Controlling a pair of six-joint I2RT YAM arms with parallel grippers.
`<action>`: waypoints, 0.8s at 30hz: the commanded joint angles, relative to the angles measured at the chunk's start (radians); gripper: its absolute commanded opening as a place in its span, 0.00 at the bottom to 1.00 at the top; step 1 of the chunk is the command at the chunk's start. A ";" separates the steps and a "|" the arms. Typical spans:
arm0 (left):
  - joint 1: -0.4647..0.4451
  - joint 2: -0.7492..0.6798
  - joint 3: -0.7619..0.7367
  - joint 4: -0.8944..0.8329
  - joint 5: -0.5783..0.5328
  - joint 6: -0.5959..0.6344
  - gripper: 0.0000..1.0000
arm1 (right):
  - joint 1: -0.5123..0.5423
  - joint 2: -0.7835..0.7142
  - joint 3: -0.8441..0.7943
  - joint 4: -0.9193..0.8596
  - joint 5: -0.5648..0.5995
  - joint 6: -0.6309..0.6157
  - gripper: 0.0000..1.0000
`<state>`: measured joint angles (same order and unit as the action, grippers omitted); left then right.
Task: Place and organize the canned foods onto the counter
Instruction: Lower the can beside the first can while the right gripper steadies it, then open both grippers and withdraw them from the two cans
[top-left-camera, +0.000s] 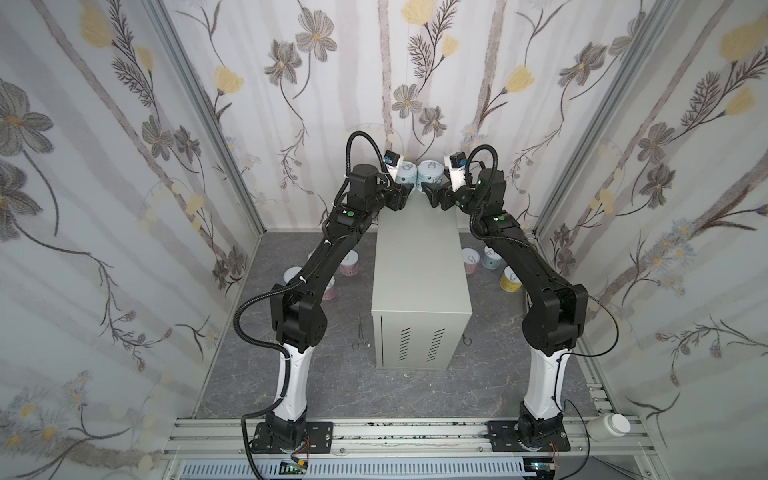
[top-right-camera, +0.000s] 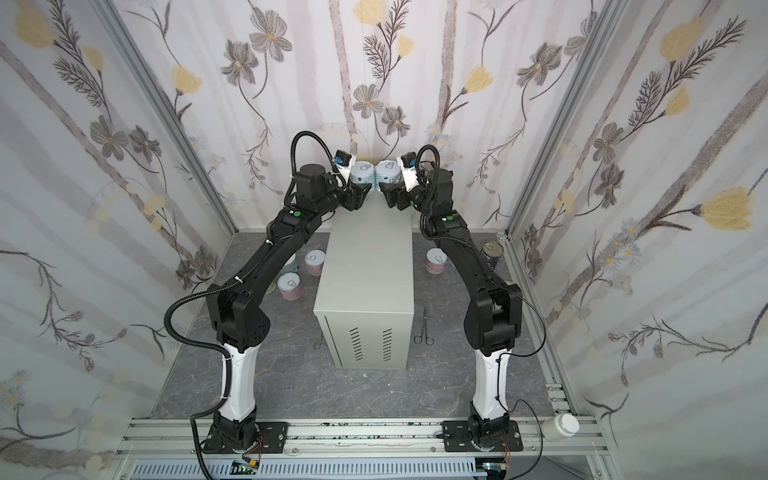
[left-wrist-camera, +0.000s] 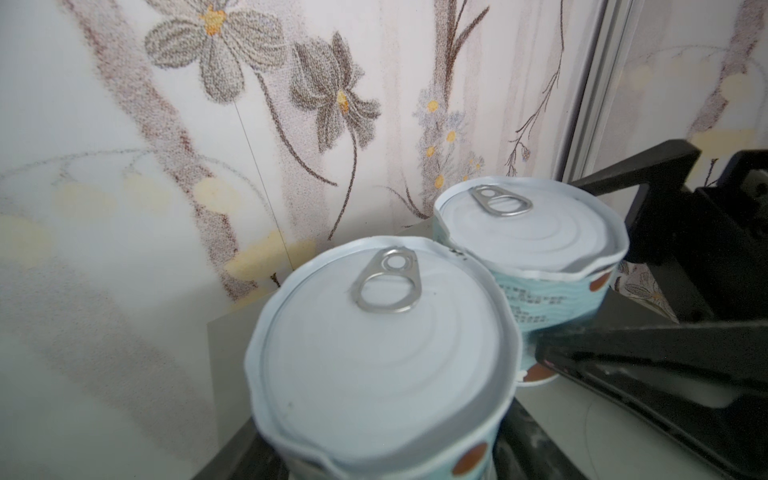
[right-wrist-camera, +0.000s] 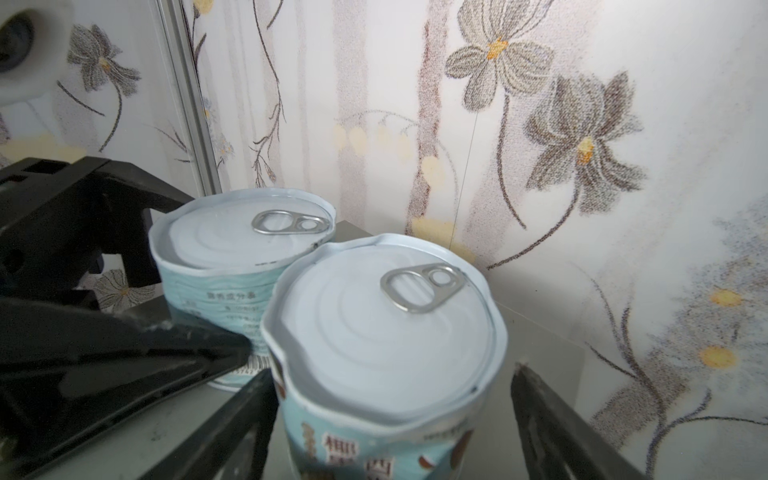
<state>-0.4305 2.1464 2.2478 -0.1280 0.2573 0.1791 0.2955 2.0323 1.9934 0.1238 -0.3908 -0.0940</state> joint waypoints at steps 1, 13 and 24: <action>-0.002 -0.001 0.006 -0.065 0.018 0.008 0.70 | 0.003 0.008 0.010 0.021 -0.013 -0.007 0.87; -0.002 0.000 0.006 -0.073 0.014 0.007 0.74 | 0.008 0.019 0.026 0.014 -0.022 -0.009 0.86; -0.002 -0.015 0.007 -0.091 0.004 0.007 0.78 | 0.008 0.015 0.025 0.014 -0.017 -0.011 0.84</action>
<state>-0.4313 2.1399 2.2494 -0.1551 0.2623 0.1658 0.3027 2.0472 2.0121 0.1238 -0.3950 -0.0872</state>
